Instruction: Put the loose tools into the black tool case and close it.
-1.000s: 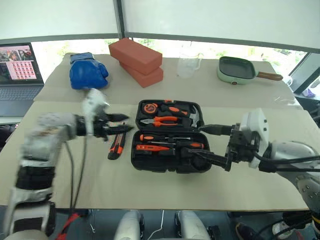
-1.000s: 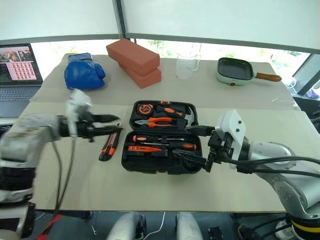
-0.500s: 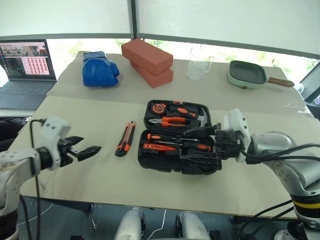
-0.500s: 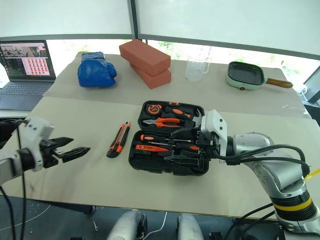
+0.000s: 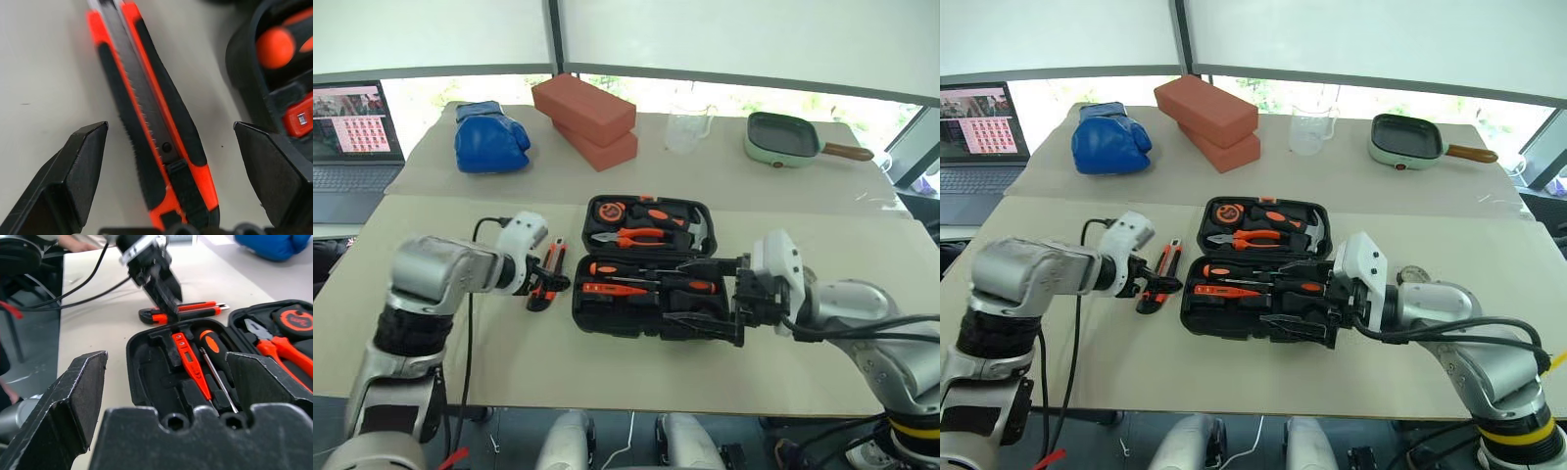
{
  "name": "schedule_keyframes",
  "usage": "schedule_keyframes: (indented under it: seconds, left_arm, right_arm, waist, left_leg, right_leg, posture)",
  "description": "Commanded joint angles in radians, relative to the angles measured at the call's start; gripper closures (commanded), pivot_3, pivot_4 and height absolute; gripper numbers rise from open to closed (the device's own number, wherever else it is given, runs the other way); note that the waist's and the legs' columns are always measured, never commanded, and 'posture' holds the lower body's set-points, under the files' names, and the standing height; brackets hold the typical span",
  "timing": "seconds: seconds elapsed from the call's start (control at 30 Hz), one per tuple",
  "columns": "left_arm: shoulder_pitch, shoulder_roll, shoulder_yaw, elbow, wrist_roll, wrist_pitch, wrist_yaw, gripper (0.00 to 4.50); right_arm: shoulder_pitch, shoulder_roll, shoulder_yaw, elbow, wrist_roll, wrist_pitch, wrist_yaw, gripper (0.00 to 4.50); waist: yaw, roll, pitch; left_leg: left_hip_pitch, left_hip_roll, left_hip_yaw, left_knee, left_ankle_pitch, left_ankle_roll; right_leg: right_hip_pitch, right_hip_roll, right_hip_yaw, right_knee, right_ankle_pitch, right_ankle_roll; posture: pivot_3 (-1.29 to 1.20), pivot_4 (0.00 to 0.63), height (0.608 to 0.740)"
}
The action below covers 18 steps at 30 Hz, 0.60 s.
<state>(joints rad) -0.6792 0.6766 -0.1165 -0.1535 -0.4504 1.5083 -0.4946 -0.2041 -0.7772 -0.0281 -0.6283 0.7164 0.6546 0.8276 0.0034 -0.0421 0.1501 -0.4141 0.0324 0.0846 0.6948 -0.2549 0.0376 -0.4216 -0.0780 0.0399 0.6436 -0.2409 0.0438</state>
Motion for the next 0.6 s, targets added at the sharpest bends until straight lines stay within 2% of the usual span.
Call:
schedule_keyframes:
  seconds: [0.03,0.13,0.27,0.47,0.6]
  left_arm:
    - [0.003,-0.014,-0.066,0.042,0.007,-0.029,-0.019,0.31]
    - [0.013,-0.013,-0.102,0.066,0.027,-0.071,-0.027,1.23]
    - [0.02,-0.003,-0.09,0.122,0.058,-0.122,-0.027,2.79]
    - [0.015,0.063,-0.013,0.191,0.091,-0.233,-0.059,2.88]
    - [-0.038,0.132,0.026,0.206,0.11,-0.474,-0.159,2.89]
  right_arm:
    - [0.011,-0.004,-0.048,-0.054,0.026,0.011,-0.029,0.0]
    - [0.01,-0.008,-0.062,-0.065,0.04,0.023,-0.045,0.0]
    - [0.008,-0.019,-0.084,-0.082,0.066,0.045,-0.059,0.0]
    - [-0.001,-0.037,-0.097,-0.086,0.088,0.066,-0.068,0.0]
    - [-0.011,-0.044,-0.103,-0.078,0.103,0.075,-0.074,0.0]
  waist:
    - [0.004,0.0,0.0]
    - [0.01,0.001,0.0]
    - [0.014,0.001,-0.001]
    - [0.011,0.003,-0.002]
    - [-0.001,0.001,0.0]
  left_leg:
    - [0.0,0.0,0.0,0.0,0.0,0.0]
    - [0.002,0.0,0.0,0.0,0.0,0.0]
    - [0.002,0.0,0.0,0.0,0.0,0.0]
    - [0.006,0.0,0.0,0.0,0.0,0.0]
    - [0.005,0.002,0.0,0.0,0.0,-0.001]
  right_leg:
    - [0.0,0.0,0.0,0.0,0.0,0.0]
    - [0.002,0.0,0.0,0.0,0.0,0.0]
    - [0.002,-0.001,0.0,0.0,0.0,0.0]
    - [0.006,0.0,0.0,0.0,0.0,0.0]
    - [0.002,0.001,0.0,0.001,0.001,-0.003]
  posture:
    - [0.0,0.15,0.738]
    - [0.0,0.15,0.738]
    - [0.0,0.15,0.738]
    - [0.0,0.15,0.738]
    - [0.0,0.15,0.738]
